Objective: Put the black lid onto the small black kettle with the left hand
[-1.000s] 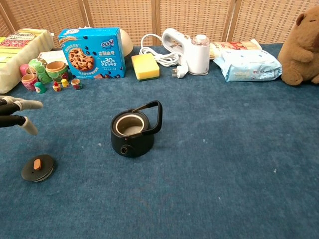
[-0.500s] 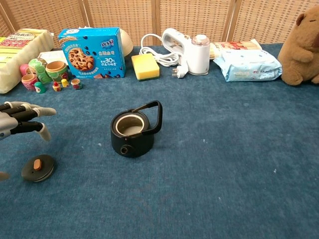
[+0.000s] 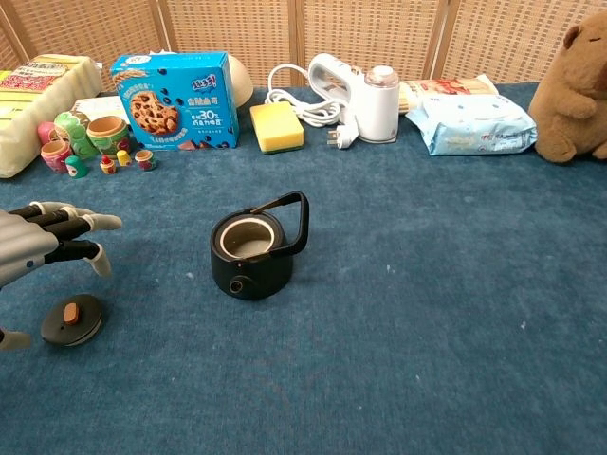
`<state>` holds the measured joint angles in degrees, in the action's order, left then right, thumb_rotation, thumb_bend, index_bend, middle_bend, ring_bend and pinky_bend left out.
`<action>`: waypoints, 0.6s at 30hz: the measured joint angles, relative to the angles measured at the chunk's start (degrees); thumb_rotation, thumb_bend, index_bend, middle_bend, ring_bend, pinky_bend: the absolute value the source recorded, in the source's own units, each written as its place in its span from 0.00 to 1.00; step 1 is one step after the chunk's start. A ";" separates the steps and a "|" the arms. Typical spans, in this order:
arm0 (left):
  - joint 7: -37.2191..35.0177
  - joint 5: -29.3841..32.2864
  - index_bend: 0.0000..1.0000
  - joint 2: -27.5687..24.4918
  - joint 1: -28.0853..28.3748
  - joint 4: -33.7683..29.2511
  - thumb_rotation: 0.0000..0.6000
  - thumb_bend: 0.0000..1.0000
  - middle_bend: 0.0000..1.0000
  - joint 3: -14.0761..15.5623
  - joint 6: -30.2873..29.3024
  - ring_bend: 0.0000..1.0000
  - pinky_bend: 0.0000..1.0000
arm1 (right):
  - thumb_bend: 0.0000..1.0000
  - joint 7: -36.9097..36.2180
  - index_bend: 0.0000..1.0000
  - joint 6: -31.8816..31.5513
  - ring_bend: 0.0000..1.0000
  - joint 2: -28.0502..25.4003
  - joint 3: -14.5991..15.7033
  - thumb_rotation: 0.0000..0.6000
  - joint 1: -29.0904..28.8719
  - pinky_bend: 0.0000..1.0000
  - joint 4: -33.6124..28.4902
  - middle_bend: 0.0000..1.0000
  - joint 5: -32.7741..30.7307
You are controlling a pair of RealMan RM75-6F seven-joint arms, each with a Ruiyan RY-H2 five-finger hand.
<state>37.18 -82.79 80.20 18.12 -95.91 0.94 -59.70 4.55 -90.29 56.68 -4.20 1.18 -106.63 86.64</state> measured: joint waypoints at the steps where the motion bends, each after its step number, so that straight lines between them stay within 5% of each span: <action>1: 0.35 0.26 0.27 0.11 0.09 -0.05 1.00 0.11 0.00 0.01 0.08 0.00 0.03 | 0.01 -0.07 0.13 -0.06 0.00 -0.02 0.00 1.00 0.02 0.00 0.01 0.00 0.03; 18: 4.02 4.29 0.30 1.89 1.37 -0.03 1.00 0.12 0.00 0.52 0.79 0.00 0.03 | 0.01 -1.45 0.13 -0.22 0.00 -0.66 0.11 1.00 0.16 0.00 -0.02 0.00 0.19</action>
<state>41.20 -78.50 82.09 19.50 -95.94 1.46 -58.91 3.09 -90.51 56.02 -4.09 1.34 -106.65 86.83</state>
